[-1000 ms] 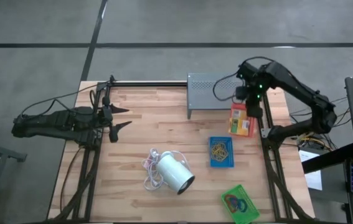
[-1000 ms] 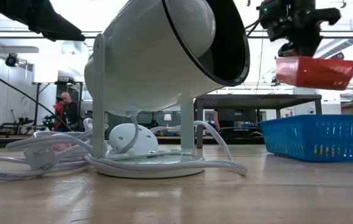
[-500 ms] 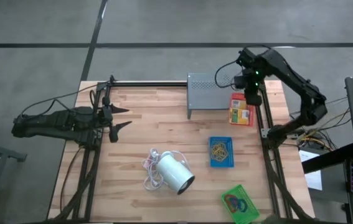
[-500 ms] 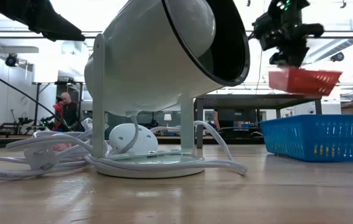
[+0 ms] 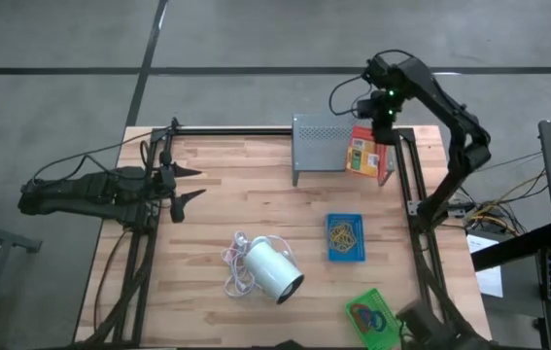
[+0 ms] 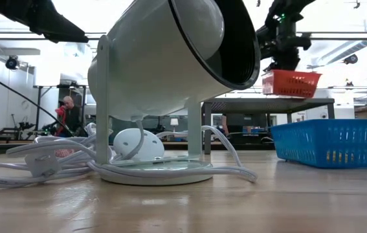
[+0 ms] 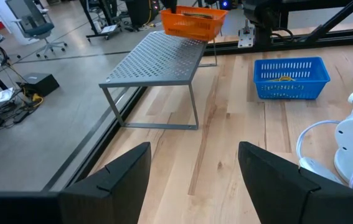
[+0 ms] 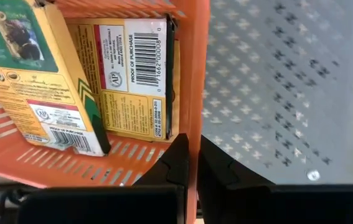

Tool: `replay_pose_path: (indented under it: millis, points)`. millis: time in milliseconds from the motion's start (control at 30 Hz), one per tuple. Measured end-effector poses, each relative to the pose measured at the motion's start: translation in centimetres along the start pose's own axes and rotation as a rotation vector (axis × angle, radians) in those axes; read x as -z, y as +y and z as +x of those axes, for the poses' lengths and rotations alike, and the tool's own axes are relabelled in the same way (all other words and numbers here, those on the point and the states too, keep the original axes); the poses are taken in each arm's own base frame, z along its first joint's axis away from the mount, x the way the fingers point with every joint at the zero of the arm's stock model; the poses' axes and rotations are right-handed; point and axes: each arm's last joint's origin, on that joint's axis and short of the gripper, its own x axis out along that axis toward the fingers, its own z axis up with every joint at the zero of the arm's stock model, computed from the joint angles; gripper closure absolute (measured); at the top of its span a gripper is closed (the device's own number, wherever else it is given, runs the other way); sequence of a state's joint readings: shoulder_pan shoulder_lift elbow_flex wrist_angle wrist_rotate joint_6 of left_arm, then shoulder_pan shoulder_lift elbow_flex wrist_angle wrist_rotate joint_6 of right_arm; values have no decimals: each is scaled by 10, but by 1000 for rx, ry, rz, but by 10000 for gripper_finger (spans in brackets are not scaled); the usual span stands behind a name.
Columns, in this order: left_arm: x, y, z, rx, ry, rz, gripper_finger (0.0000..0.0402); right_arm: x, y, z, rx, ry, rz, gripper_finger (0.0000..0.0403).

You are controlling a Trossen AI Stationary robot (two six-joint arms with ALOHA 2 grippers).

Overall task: Pick & Place Office Desk Supplies
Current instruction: Put the orange bin with the sorted box of crayons on the shelf

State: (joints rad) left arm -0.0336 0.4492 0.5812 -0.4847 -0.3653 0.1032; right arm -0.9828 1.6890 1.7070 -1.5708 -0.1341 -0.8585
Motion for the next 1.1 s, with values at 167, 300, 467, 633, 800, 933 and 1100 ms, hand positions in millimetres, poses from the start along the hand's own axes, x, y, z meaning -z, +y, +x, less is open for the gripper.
replay_pose_path:
  millis: [167,300,467,633,800,933,1100]
  points:
    - [0,0,0,0,0,0,158,3,-10,0,3,3,81,394]
    - [0,0,0,0,1,0,158,7,-15,2,-2,7,126,394]
    - [0,0,0,0,0,0,158,13,-18,7,-15,23,160,394]
    - [0,0,0,0,0,0,158,15,-19,8,-19,26,179,387]
    - [0,0,0,0,0,0,158,15,-20,8,-16,23,178,363]
    - [0,0,0,0,0,0,158,15,-20,7,-15,23,178,341]
    - [0,0,0,0,1,0,158,15,-21,5,12,16,196,313]
